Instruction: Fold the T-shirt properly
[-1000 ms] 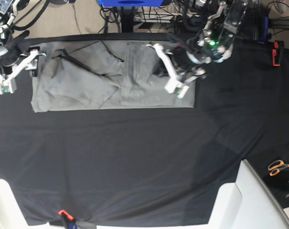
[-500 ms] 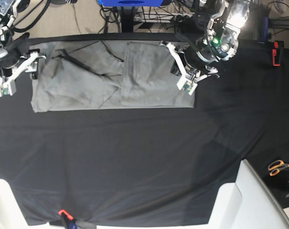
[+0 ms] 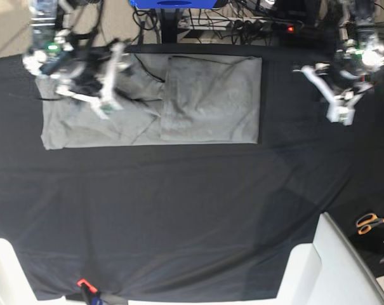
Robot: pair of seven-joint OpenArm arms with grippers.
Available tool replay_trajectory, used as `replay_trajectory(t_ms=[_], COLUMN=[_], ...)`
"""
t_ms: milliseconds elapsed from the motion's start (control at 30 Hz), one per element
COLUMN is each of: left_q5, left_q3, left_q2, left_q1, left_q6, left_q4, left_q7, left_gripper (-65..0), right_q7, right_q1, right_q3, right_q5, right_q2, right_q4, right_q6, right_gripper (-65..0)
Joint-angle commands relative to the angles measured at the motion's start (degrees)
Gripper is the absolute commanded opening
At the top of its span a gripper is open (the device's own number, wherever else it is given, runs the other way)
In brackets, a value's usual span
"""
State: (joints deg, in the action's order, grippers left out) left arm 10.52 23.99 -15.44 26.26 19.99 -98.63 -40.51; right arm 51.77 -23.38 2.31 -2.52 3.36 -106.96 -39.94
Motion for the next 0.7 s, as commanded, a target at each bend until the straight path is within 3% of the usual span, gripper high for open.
replay_trajectory(t_ms=[0, 133, 267, 667], left_q5=[0.1, -0.1, -0.1, -0.1], left_q3=[2.2, 9.6, 13.1, 15.0], left_q2=[-0.7, -1.0, -2.0, -1.7], left_q1=[0.2, 0.7, 1.7, 1.5], left_q6=[1.4, 6.2, 8.6, 8.9], left_q4=[0.9, 11.0, 18.6, 20.3], left_q7=[0.9, 11.5, 18.4, 18.8], left_gripper=[-65.0, -65.0, -65.0, -65.0], right_q7=[-0.8, -1.1, -1.2, -1.3], right_q1=[0.1, 1.3, 3.0, 4.4], right_q3=[-1.6, -6.7, -7.9, -8.0], right_q5=[-0.2, -0.2, -0.2, -0.3], right_q2=[0.4, 2.0, 2.2, 2.4], right_q4=[-1.0, 2.5, 8.8, 15.0], right_q6=[-0.1, -0.1, -0.1, -0.1], right_gripper=[-24.6, -24.6, -24.6, -24.8])
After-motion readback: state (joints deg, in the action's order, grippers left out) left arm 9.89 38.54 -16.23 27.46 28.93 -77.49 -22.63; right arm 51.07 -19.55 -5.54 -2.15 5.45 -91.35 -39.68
